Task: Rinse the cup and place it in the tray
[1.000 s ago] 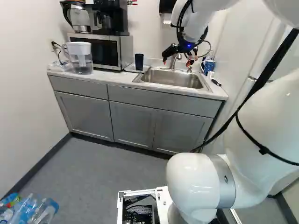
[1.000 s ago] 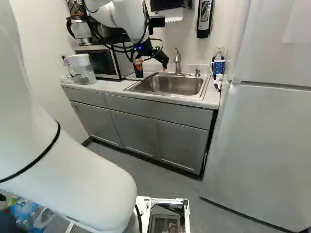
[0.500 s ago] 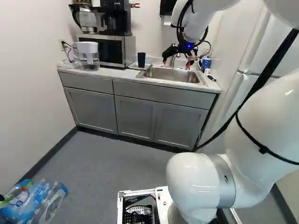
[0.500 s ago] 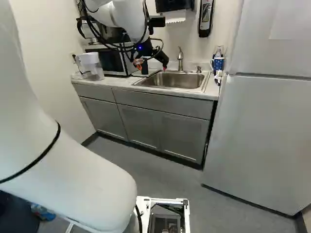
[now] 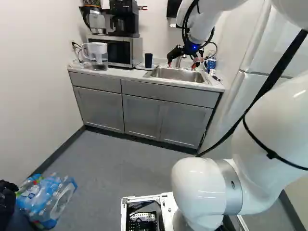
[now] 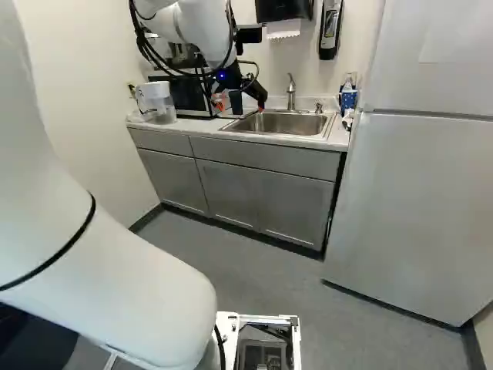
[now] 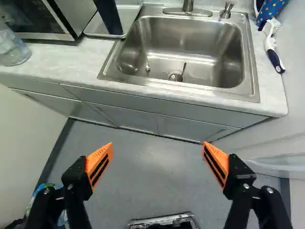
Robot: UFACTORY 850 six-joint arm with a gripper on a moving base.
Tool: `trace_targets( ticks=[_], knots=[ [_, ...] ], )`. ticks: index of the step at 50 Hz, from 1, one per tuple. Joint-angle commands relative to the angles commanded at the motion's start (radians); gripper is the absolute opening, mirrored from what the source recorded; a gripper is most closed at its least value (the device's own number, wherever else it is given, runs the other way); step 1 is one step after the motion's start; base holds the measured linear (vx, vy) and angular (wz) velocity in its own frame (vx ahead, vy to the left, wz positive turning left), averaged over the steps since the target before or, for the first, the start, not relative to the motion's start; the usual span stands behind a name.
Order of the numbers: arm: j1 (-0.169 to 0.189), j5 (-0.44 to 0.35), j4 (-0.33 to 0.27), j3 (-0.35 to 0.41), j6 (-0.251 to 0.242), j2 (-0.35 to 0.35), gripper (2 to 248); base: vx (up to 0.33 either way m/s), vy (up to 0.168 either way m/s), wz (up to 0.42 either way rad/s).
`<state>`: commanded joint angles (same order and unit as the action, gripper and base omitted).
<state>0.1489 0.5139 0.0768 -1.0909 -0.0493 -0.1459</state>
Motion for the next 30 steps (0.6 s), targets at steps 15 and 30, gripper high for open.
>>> trace_targets(
  ticks=[15,30],
  knots=[
    [0.0,0.0,0.0,0.002,0.0,-0.002,247,-0.034,0.011,0.004],
    [0.0,-0.001,0.0,0.003,0.0,-0.002,247,0.0,0.0,0.0]
  ],
)
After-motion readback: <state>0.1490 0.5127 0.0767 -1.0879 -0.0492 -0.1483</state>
